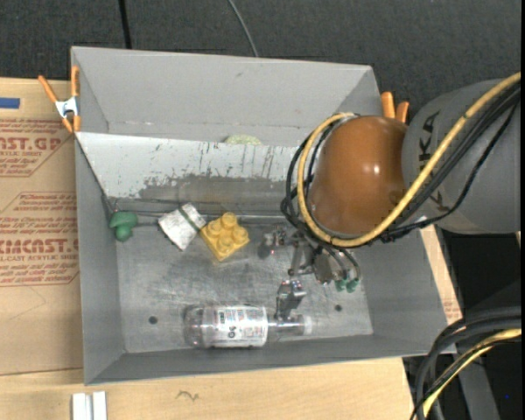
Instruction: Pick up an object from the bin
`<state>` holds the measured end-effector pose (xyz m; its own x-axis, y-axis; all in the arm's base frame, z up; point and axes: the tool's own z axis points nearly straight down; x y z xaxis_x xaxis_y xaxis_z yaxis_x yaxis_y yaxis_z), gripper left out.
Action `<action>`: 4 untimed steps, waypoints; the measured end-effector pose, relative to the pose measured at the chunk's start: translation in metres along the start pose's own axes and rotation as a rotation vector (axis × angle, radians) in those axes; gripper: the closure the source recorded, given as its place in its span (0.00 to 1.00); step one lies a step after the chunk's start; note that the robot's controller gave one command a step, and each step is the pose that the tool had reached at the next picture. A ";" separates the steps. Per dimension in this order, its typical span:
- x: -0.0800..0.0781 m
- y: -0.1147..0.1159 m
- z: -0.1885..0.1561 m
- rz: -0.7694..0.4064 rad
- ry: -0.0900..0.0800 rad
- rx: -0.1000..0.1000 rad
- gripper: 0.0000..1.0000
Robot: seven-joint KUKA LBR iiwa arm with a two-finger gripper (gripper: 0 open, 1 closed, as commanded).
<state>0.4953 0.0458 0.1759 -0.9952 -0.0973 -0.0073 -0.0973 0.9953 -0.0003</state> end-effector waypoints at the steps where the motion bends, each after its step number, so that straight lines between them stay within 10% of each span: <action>1: 0.000 0.008 0.046 -0.186 0.008 -0.001 0.00; 2: 0.000 0.011 0.084 -0.202 0.009 -0.003 0.00; 3: -0.007 0.082 0.074 -0.398 0.007 -0.004 1.00; 4: -0.007 0.082 0.074 -0.398 0.007 -0.004 1.00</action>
Offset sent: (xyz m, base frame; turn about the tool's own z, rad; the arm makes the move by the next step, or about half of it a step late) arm 0.0045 0.0118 -0.0539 -0.3519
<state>0.4947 0.1281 0.1020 -0.8799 -0.4752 -0.0008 -0.4752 0.8799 0.0017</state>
